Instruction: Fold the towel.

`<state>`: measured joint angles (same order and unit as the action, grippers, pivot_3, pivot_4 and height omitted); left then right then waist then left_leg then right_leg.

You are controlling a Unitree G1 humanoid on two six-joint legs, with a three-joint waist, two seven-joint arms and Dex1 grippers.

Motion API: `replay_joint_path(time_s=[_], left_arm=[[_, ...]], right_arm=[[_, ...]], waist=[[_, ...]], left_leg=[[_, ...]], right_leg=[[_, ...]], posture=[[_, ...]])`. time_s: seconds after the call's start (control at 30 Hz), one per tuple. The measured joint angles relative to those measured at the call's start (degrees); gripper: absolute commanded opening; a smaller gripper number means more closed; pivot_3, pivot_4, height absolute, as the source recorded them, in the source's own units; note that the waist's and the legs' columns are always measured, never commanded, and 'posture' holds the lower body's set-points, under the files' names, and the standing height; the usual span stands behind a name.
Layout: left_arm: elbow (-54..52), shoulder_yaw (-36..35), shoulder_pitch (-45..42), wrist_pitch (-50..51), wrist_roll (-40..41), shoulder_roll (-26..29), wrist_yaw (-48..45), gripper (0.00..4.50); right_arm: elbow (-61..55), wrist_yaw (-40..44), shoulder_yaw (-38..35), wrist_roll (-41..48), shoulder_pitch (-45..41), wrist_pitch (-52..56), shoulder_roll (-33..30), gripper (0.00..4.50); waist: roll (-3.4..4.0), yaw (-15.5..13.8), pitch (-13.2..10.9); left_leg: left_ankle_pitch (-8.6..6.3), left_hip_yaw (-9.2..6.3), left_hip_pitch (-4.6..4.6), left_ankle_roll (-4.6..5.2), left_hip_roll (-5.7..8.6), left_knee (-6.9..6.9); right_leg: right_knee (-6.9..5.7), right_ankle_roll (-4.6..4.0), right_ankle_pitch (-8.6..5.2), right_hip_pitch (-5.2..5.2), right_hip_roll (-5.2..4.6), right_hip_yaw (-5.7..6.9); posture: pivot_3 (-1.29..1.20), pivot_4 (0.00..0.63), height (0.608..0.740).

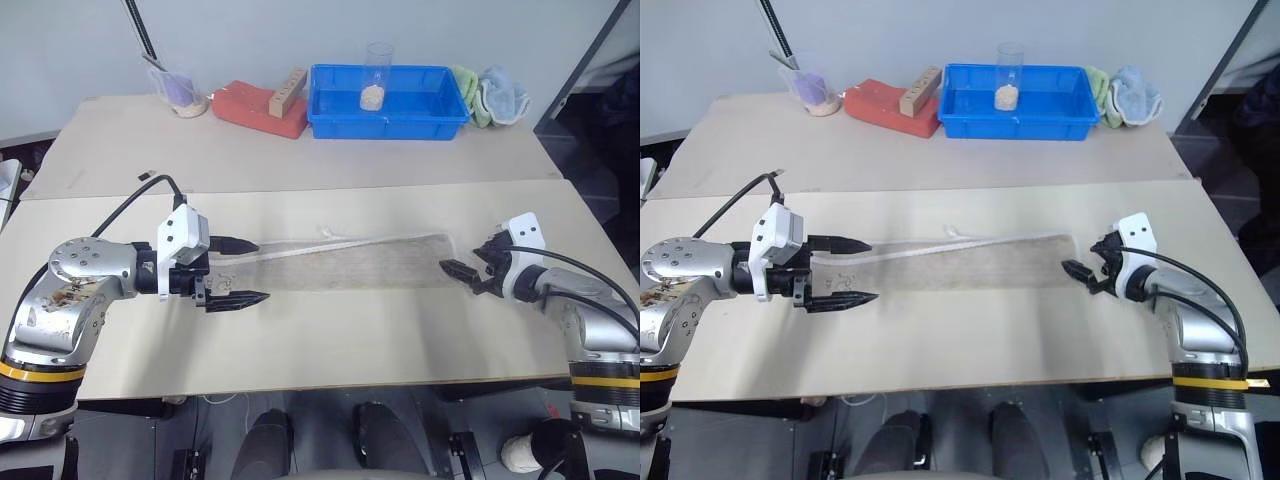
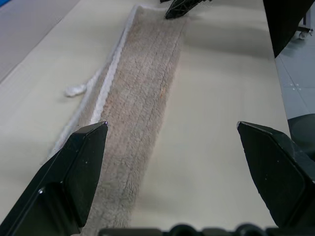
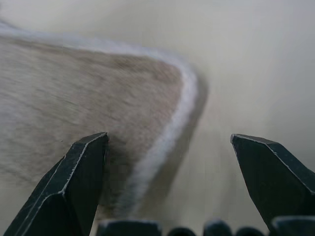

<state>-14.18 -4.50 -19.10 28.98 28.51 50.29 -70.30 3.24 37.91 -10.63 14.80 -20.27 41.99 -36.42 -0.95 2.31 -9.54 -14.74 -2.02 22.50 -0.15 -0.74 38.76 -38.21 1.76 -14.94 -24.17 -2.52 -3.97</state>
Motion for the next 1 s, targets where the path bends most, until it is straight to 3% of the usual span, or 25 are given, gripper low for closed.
replay_joint_path(time_s=[0.13,0.17,0.2,0.53,0.57,0.73,1.0], left_arm=[[0.03,-0.14,0.52,0.00,0.35,0.08,-0.08,4.50],[0.03,-0.18,0.88,0.00,0.70,0.09,-0.05,4.50],[0.03,-0.18,0.97,0.00,0.72,0.09,-0.04,4.50],[-0.72,-2.50,3.53,-0.24,2.49,0.00,0.26,4.50],[-0.85,-2.95,3.73,-0.29,3.07,0.00,0.13,4.50],[-1.06,-5.01,4.17,-0.62,6.44,-2.28,-0.30,4.50],[0.39,-8.15,5.07,-2.73,9.68,-1.53,-3.26,4.50]], right_arm=[[-0.01,-0.28,0.45,0.06,0.30,1.23,-0.03,4.43],[-0.32,-0.14,0.69,0.06,0.36,1.38,-0.11,3.86],[-0.41,-0.11,0.76,0.06,0.38,1.45,-0.12,3.68],[-1.46,-1.41,1.44,0.13,0.29,2.64,1.49,0.19],[-1.60,-1.57,1.39,0.28,0.23,2.95,1.78,0.04],[-1.74,-1.57,0.89,1.78,-0.18,4.70,1.30,0.04],[-3.26,6.25,-0.43,7.14,-4.72,8.86,-8.46,0.04]], waist=[[0.00,-0.13,0.00],[0.00,-0.06,0.00],[0.00,-0.05,0.00],[-0.03,0.13,0.02],[-0.04,0.13,0.03],[-0.06,0.12,0.04],[-0.05,0.20,0.03]], left_leg=[[0.00,0.02,0.00,0.00,-0.01,0.00],[-0.01,0.02,0.00,0.01,-0.02,0.00],[-0.01,0.02,0.00,0.01,-0.02,0.00],[-0.01,0.02,-0.08,0.01,-0.06,-0.02],[-0.01,0.02,-0.08,0.01,-0.06,-0.02],[-0.01,0.03,-0.08,0.01,-0.05,-0.01],[-0.01,0.10,-0.09,0.02,-0.07,-0.03]], right_leg=[[0.07,0.00,0.00,0.02,0.01,0.01],[0.08,0.00,0.00,0.02,0.02,0.01],[0.08,0.00,0.00,0.02,0.02,0.01],[0.08,0.00,0.00,0.08,0.05,0.01],[0.08,0.00,0.00,0.09,0.05,0.01],[0.08,0.00,0.00,0.09,0.04,0.01],[0.11,0.00,0.00,0.06,0.06,-0.03]], posture=[[0.00,0.150,0.740],[0.00,0.150,0.740],[0.00,0.150,0.740],[0.00,0.150,0.740],[0.00,0.150,0.740],[0.00,0.150,0.740],[0.00,0.150,0.740]])
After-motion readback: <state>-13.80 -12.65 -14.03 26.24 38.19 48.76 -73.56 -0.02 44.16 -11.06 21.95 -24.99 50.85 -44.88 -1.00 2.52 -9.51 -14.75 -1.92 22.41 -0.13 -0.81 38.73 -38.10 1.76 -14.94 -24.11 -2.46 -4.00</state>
